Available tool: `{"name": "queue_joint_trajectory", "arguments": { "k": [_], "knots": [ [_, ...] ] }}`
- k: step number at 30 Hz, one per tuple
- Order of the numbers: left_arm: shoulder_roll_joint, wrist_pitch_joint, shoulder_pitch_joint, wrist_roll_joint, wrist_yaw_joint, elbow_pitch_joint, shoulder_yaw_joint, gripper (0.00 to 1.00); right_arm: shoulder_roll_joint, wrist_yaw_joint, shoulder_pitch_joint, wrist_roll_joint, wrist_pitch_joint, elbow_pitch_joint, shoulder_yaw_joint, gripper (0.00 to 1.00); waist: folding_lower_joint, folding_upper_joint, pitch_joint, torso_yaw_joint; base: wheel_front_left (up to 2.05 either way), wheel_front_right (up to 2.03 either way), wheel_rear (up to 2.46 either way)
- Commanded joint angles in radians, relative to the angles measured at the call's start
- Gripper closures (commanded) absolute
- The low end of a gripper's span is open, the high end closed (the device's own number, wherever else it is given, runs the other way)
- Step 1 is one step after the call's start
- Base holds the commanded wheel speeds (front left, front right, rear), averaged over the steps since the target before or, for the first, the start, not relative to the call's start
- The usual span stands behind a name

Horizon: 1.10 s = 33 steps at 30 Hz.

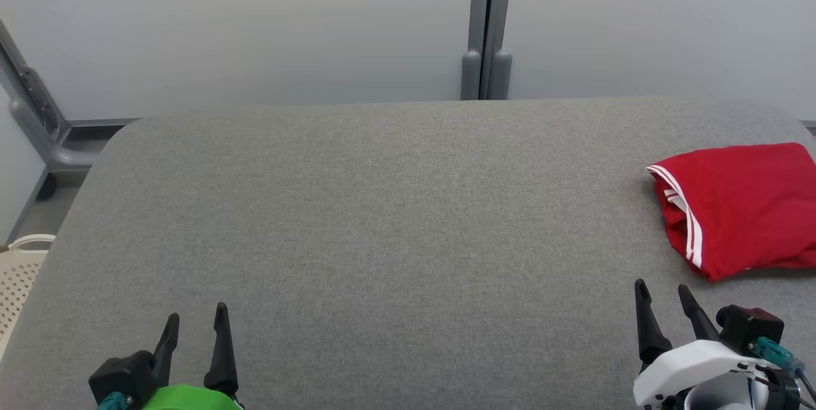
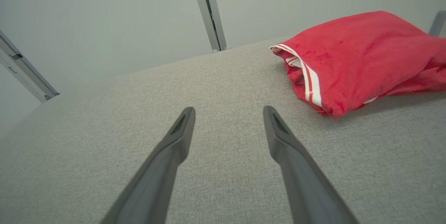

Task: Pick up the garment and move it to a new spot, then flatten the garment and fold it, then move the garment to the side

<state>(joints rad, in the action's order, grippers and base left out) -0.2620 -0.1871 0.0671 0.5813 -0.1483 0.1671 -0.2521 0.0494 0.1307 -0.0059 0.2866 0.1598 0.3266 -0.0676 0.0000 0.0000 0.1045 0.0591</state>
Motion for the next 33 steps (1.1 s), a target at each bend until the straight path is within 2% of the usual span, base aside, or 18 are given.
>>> {"name": "queue_joint_trajectory", "arguments": {
  "k": [1, 17, 33],
  "knots": [
    [-0.002, -0.001, 0.013, -0.001, -0.002, -0.003, 0.001, 0.0, 0.003, 0.0, 0.003, -0.008, -0.003, -0.005, 0.002, 0.0, 0.0, 0.0, -0.005, -0.011, 0.0, 0.0, 0.0],
    [0.004, 0.005, 0.002, 0.014, -0.007, 0.008, -0.009, 0.0, 0.003, 0.0, -0.022, 0.003, -0.016, -0.017, 0.044, 0.0, 0.0, 0.0, -0.017, -0.007, 0.0, 0.0, 0.0],
    [-0.014, 0.005, -0.007, 0.0, -0.02, -0.002, -0.017, 0.0, 0.003, 0.0, -0.023, 0.018, -0.01, -0.016, 0.058, 0.0, 0.0, 0.0, -0.027, -0.01, 0.0, 0.0, 0.0]
  ]
}}
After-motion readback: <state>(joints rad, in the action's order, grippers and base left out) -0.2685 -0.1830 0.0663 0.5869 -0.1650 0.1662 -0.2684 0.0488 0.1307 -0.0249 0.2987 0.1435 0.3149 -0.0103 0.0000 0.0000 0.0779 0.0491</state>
